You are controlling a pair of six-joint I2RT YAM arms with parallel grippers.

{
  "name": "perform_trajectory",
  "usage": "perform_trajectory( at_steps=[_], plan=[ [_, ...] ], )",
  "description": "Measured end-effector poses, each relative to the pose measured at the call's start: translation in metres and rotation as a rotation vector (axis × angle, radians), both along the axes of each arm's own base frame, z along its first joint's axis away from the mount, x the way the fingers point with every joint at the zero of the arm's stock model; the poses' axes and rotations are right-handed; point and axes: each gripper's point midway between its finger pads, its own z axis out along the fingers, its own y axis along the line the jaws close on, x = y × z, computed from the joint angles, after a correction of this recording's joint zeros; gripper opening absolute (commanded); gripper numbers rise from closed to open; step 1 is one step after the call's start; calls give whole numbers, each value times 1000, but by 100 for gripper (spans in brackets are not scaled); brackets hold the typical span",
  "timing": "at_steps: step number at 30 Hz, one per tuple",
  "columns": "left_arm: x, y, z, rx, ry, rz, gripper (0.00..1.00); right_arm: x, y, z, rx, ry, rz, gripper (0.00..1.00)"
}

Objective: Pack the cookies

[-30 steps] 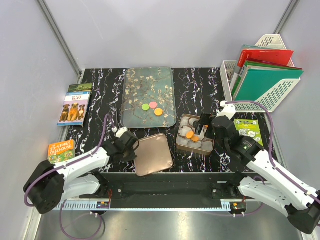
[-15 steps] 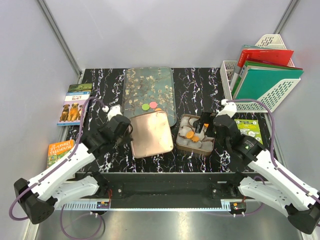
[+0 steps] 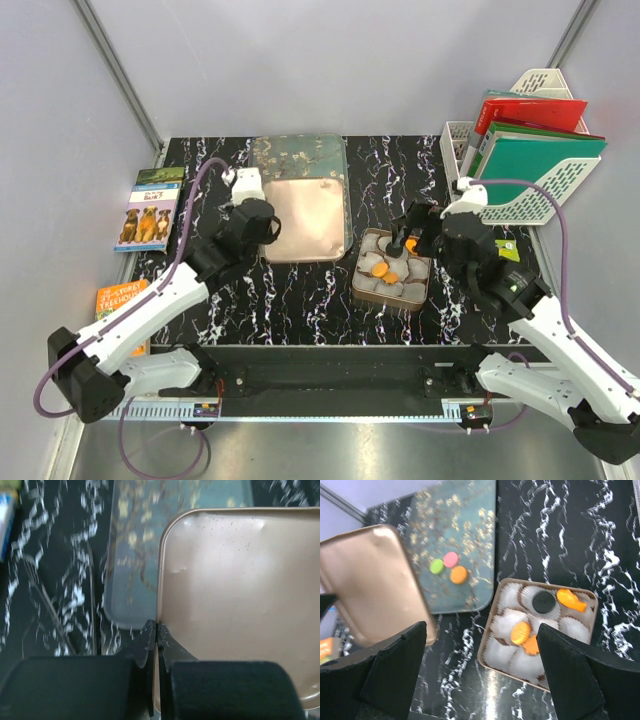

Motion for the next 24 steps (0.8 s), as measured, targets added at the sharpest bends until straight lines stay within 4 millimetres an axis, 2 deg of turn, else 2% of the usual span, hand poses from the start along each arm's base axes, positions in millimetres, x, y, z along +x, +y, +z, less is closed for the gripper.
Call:
perform_trajectory(
  at_steps=[3, 8, 14, 19, 21, 24],
  plan=[
    [26, -11, 28, 15, -153, -22, 0, 2, 3, 22, 42, -28, -2, 100],
    [51, -23, 54, 39, -377, -60, 0, 0, 7, 33, 77, -33, 11, 100],
    [64, -30, 58, 132, -579, -103, 0, -3, 15, 42, 109, -17, 48, 100],
    [69, -36, 68, 219, -743, -133, 0, -2, 18, 59, 179, 4, 83, 100],
    [68, -40, 71, 257, -793, -157, 0, 5, 11, 69, 246, 19, 79, 100],
    [68, -46, 75, 289, -837, -190, 0, 23, -6, 69, 348, 73, 48, 99]
  ],
)
